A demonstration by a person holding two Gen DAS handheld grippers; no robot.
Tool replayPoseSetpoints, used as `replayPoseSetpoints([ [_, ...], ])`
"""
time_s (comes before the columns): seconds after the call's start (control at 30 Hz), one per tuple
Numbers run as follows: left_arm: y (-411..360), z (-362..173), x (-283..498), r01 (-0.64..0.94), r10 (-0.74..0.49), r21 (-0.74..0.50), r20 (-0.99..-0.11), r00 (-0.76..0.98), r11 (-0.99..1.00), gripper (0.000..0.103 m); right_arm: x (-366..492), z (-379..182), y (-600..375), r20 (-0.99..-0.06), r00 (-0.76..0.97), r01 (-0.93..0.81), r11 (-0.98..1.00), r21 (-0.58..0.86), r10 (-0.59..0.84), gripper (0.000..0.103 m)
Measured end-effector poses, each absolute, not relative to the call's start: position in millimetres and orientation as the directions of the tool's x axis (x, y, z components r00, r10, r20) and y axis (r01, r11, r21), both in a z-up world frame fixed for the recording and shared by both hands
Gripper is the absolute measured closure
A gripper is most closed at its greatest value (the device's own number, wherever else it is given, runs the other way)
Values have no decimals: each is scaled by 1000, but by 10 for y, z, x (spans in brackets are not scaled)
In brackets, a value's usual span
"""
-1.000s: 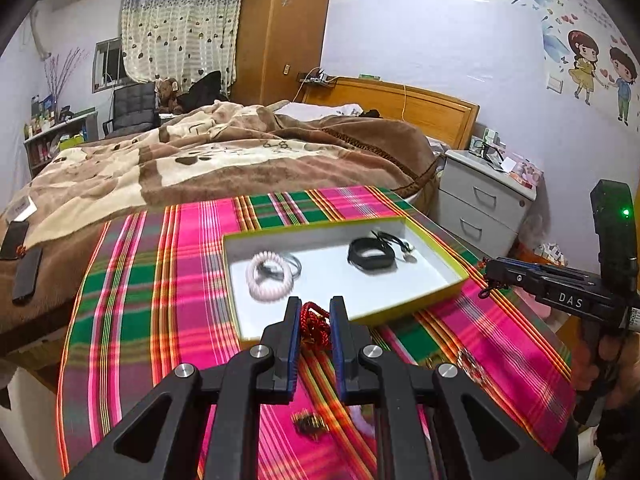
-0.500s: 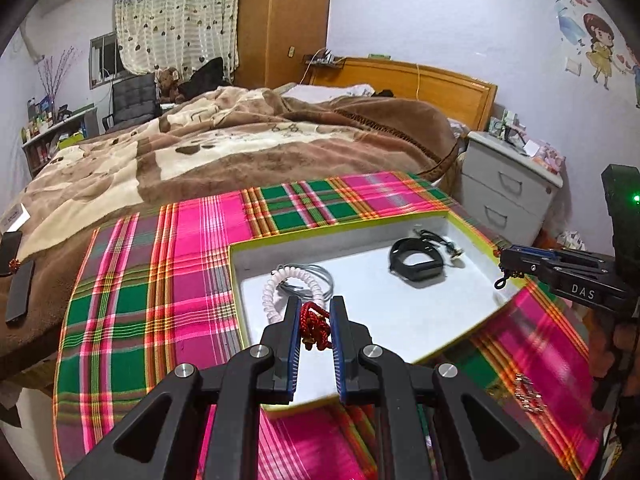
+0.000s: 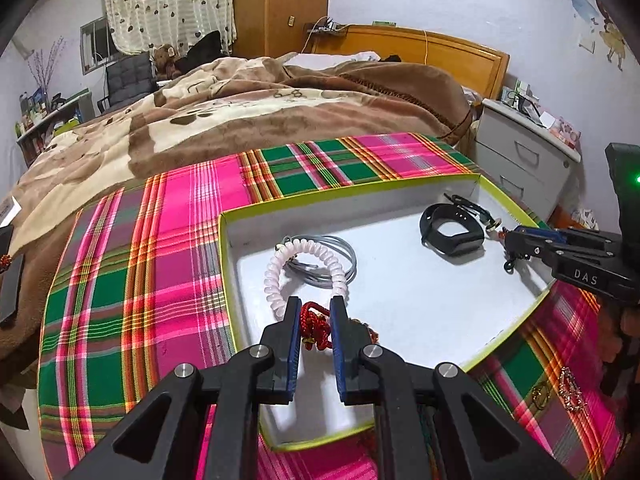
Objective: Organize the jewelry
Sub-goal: 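Carry both items into the yellow-rimmed box and open both grippers to release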
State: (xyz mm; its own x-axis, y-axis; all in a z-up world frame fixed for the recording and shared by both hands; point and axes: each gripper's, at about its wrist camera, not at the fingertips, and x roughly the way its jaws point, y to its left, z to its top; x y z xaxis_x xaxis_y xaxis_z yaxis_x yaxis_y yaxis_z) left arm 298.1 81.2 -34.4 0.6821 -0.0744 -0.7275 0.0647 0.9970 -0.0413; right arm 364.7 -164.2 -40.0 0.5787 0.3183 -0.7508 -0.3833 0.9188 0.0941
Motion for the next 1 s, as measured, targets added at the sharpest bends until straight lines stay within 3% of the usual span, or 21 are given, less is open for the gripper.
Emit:
replayPoseSetpoints([
  [0.5, 769, -364, 3006, 81, -68, -18, -736, 673, 997, 85, 3627, -361, -1655, -739, 589, -383, 918, 100, 326, 75],
  [0.6, 746, -312, 2962, 93, -76, -16, -718, 691, 996, 75, 3594, -317, -1674, -728, 597, -386, 916, 107, 337, 74],
  [1.0, 739, 12, 2491, 71, -86, -48, -636, 767, 996, 75, 3146, -52, -1809, -664, 646, -392, 910, 133, 375, 74],
])
